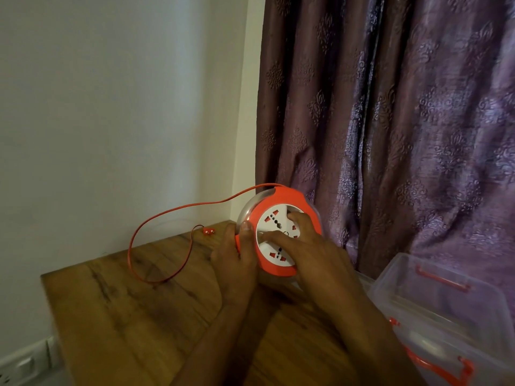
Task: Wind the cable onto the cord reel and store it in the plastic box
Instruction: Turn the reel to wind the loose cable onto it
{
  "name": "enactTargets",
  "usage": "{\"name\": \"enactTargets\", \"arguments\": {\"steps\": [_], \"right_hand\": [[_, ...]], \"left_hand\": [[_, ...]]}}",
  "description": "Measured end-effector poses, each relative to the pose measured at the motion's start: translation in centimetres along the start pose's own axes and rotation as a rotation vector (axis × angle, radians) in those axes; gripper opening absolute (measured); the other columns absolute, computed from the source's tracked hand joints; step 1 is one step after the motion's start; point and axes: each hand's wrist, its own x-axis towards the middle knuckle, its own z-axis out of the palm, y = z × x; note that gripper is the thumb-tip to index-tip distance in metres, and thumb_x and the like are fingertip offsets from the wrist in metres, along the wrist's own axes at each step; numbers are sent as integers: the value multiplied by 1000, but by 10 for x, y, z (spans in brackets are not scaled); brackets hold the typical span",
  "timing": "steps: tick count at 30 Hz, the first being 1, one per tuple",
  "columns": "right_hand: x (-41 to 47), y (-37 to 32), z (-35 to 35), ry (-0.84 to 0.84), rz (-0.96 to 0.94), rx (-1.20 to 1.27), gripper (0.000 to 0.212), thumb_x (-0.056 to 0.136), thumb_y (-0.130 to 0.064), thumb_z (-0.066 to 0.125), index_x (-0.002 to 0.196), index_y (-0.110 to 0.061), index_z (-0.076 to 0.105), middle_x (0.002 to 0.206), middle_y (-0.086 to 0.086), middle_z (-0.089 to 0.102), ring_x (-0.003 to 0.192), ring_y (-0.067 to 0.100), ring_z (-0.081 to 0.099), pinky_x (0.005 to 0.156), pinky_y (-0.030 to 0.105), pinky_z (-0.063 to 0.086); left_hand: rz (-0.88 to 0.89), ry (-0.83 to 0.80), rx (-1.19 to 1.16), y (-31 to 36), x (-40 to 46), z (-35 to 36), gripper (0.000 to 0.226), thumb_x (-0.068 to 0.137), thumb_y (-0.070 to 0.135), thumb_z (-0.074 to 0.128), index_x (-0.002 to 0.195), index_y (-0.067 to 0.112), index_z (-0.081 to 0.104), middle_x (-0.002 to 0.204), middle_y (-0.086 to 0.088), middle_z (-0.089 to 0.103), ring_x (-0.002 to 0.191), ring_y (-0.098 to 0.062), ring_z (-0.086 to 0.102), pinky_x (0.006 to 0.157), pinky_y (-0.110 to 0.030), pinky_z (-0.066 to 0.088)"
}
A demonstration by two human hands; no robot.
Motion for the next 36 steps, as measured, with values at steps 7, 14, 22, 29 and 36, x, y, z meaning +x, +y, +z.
{"name": "enactTargets", "arguments": {"steps": [7, 14, 22, 29, 36], "right_hand": [[-3, -1, 5, 154, 105, -58, 62, 87, -47, 50, 134, -59, 12, 141, 0, 24, 106, 29, 57, 85, 41, 48], [-1, -4, 12, 306, 260, 2, 66, 78, -71, 45, 136, -47, 24, 127, -1, 55, 106, 27, 58, 80, 37, 47], [-2, -7, 10, 382, 445, 117, 64, 73, -78, 44, 127, -42, 41, 107, 8, 67, 97, 33, 61, 73, 37, 47], [-2, -2, -6, 405, 108, 5, 37, 90, -34, 50, 125, -37, 42, 128, -3, 50, 94, 28, 62, 70, 36, 49], [-2, 0, 1, 37, -18, -32, 57, 84, -48, 59, 131, -53, 27, 155, -7, 5, 127, 30, 43, 98, 43, 43]], "left_hand": [[-22, 67, -69, -10, -1, 9, 48, 89, 67, 35, 94, 25, 58, 77, 14, 67, 66, 0, 69, 50, -9, 51], [30, -28, -3, -3, -4, 4, 40, 93, 47, 40, 105, 15, 61, 91, 6, 66, 67, -2, 63, 50, -5, 48], [73, -14, -40, -3, -9, 10, 34, 93, 46, 40, 103, 19, 58, 87, 10, 64, 67, -2, 65, 51, -7, 51], [79, 87, -23, -17, 0, 9, 35, 92, 61, 35, 93, 31, 54, 76, 23, 59, 68, 4, 67, 47, -6, 46], [57, 117, -37, -18, 1, 7, 39, 85, 71, 32, 96, 38, 50, 76, 33, 55, 61, 6, 64, 45, -4, 44]]}}
